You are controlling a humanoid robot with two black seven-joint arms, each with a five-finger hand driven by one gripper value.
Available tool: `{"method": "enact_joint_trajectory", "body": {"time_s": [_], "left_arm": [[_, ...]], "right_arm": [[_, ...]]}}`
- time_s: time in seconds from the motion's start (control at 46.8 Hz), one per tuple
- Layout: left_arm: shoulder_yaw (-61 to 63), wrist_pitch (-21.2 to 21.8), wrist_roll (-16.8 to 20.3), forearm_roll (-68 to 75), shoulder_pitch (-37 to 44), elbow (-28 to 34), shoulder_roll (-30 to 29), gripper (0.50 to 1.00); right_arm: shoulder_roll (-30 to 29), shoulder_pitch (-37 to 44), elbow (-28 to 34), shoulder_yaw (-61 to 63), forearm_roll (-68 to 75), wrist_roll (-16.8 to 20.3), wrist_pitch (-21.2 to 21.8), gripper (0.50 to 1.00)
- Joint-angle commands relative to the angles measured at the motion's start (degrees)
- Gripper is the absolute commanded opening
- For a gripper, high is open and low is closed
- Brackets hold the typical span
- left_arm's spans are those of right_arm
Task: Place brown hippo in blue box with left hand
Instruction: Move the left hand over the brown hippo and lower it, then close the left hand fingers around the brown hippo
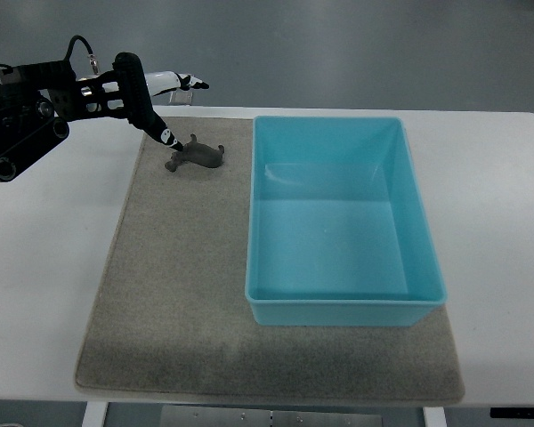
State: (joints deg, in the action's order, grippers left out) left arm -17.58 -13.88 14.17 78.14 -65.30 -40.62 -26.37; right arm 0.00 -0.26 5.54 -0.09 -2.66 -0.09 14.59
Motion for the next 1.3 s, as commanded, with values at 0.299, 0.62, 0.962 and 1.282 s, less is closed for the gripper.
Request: {"method": "enact_joint_trajectory", "body": {"time_s": [0.299,0.62,0.962,1.282], "left_arm": [[1.76,0.26,-0.02,2.45,1.14,0.72,1.58,0.999],[1.76,0.26,-0.19,2.45,1.14,0.81,3.69,0.981],[3.60,0.26,-0.28,3.42,1.06,1.34,3.87,0.829],[3.69,2.54,-0.28,4.39,1.32,2.91,5.18,0.827]], "right_arm": [[0.00,-0.01,0.00,0.00,-0.07,0.00,0.00,0.936],[0.00,-0.01,0.00,0.00,0.02,0.00,0.00,0.936],[0.00,-0.01,0.00,0.00,0.02,0.00,0.00,0.936],[0.00,-0.01,0.00,0.00,0.02,0.00,0.00,0.936]]}}
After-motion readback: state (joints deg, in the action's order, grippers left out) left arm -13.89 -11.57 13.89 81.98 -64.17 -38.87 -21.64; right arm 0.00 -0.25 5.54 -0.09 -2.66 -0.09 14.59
